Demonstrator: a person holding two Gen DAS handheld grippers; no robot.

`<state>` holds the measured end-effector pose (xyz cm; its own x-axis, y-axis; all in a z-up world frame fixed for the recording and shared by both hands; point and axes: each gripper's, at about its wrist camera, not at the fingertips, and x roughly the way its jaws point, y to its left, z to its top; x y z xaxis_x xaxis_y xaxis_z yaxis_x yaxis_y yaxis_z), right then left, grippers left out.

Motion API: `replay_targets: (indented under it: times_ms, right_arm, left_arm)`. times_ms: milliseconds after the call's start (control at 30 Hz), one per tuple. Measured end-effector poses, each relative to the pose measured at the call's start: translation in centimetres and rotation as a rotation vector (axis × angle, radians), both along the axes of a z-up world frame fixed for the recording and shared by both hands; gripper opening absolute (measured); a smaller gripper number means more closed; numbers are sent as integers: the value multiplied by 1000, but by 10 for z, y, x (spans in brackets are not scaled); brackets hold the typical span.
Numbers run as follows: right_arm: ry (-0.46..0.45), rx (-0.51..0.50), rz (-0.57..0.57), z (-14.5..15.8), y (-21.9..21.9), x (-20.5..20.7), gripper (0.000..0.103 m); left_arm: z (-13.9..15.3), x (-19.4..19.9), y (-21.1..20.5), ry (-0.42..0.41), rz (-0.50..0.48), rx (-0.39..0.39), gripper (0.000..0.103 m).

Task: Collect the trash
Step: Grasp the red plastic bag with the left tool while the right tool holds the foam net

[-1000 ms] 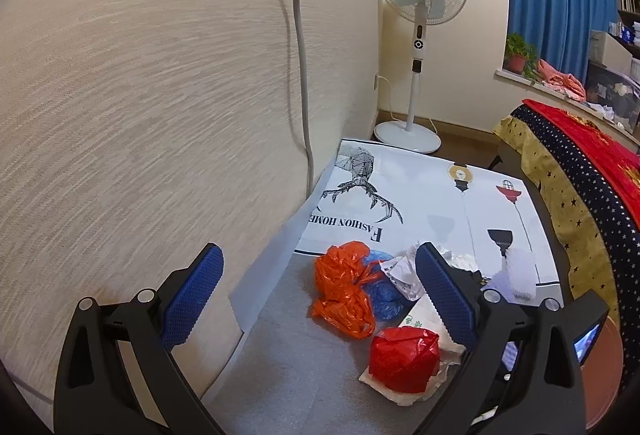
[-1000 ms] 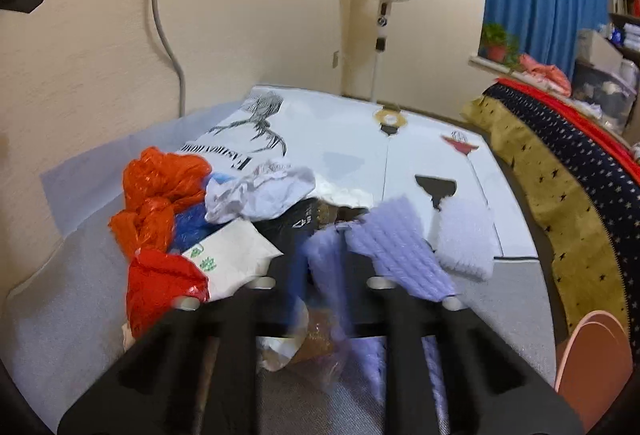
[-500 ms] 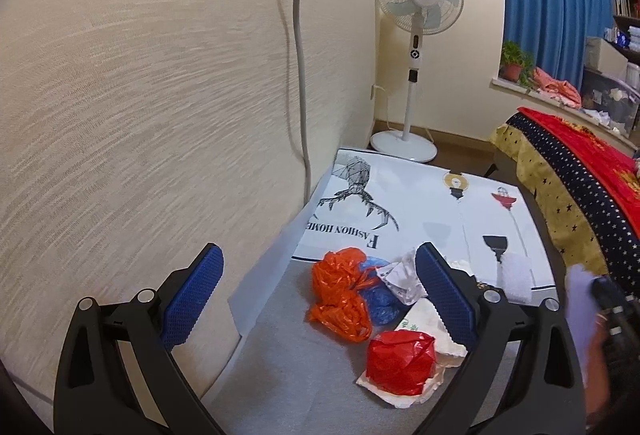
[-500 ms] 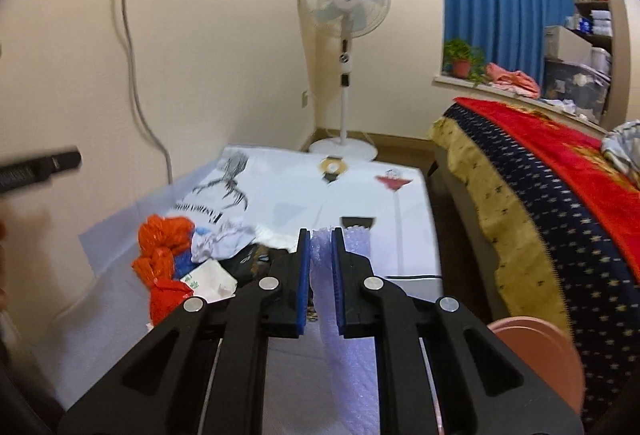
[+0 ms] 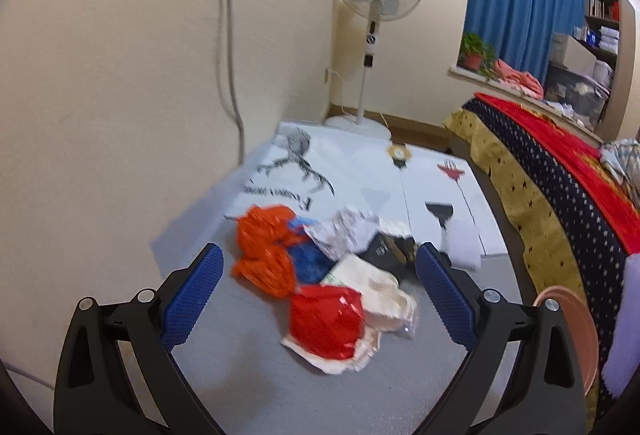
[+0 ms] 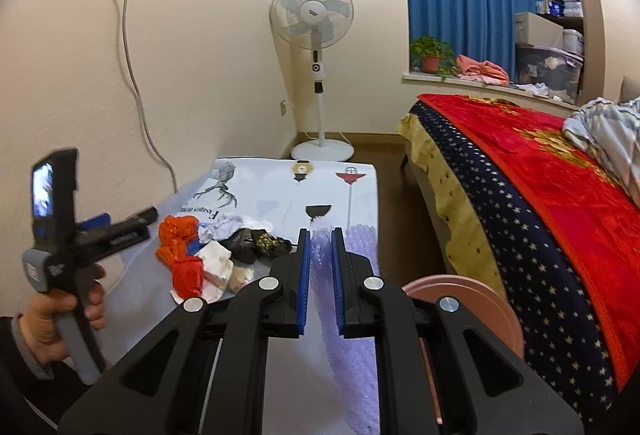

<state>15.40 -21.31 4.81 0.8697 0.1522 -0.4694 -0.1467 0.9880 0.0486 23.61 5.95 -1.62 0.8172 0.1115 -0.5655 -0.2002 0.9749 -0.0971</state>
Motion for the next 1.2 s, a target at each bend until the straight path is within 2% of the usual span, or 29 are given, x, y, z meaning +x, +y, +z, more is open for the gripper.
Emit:
replay_targets:
  times_ms: [100, 167, 267, 433, 800, 867, 900, 1200]
  right_arm:
    - [3, 23, -7, -3, -11, -3, 11]
    - [23, 33, -9, -9, -19, -1, 11]
    - [76, 59, -10, -16, -29, 7, 11]
    - [75, 80, -27, -13, -44, 14, 11]
    - [88, 62, -18, -17, -46, 20, 11]
    - [87, 45, -17, -18, -44, 21, 11]
    - [88, 41, -18, -19, -43, 21, 11]
    - [89, 18, -16, -23, -40, 23, 11]
  left_arm:
    - [-20, 5, -7, 8, 9, 16, 94]
    - [-32, 9, -12, 8, 36, 60, 94]
    - [-52, 18, -16, 28, 60, 79, 94]
    - [-87, 32, -5, 102, 109, 21, 94]
    - [-113, 52, 2, 164, 81, 7, 93]
    - [-112, 52, 3, 151, 82, 0, 83]
    - [-112, 52, 3, 150, 73, -6, 71]
    - [-95, 47, 2, 94, 60, -21, 68]
